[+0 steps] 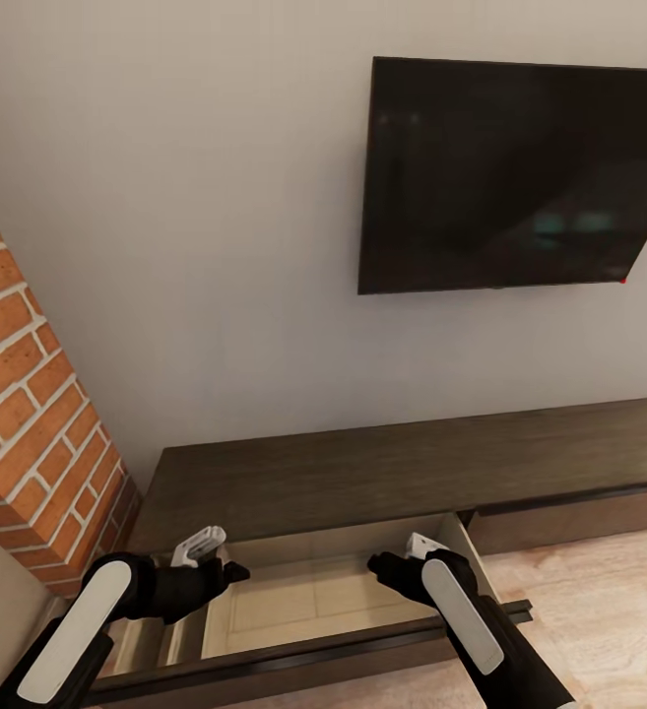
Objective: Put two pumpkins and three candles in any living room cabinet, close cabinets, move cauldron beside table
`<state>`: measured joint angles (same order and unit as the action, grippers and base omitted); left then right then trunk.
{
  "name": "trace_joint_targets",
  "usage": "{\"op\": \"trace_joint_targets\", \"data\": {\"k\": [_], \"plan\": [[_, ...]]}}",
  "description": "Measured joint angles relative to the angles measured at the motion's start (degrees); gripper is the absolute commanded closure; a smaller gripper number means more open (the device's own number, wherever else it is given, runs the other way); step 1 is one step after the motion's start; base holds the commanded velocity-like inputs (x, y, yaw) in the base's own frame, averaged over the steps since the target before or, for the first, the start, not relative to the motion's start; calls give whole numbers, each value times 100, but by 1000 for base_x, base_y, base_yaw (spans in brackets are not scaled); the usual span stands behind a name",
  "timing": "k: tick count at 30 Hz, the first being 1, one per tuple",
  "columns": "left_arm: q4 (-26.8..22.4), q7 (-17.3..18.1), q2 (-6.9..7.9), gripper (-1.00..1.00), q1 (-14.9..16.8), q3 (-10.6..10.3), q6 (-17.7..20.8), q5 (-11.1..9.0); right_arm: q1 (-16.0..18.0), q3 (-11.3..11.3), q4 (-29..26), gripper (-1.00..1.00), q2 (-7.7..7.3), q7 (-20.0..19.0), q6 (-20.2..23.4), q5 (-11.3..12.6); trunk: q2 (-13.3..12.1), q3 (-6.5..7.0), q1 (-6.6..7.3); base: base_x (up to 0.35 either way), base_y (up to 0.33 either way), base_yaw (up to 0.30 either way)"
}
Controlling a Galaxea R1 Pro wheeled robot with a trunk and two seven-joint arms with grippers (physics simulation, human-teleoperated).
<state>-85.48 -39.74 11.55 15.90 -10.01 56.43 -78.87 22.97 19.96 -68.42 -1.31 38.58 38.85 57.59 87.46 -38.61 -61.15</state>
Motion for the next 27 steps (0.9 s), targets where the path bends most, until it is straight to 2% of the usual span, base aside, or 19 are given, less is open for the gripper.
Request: {"op": "trace_joint_targets", "data": {"k": [10, 16, 27], "plan": [[-58, 23, 31, -100, -3, 35, 8, -8, 0, 9, -20, -100, 8, -14, -8, 14, 0, 0, 0, -4, 0, -6], [-59, 26, 5, -100, -3, -10, 10, -9, 0, 2, -45, -100, 5, -17, -9, 21, 0, 0, -2, -138, 50, -14], [-80, 26, 6, -100, -2, -20, 9, -11, -1, -6, -170, -100, -6, -82, -6, 24, 0, 0, -1, -107, 54, -235]]}}
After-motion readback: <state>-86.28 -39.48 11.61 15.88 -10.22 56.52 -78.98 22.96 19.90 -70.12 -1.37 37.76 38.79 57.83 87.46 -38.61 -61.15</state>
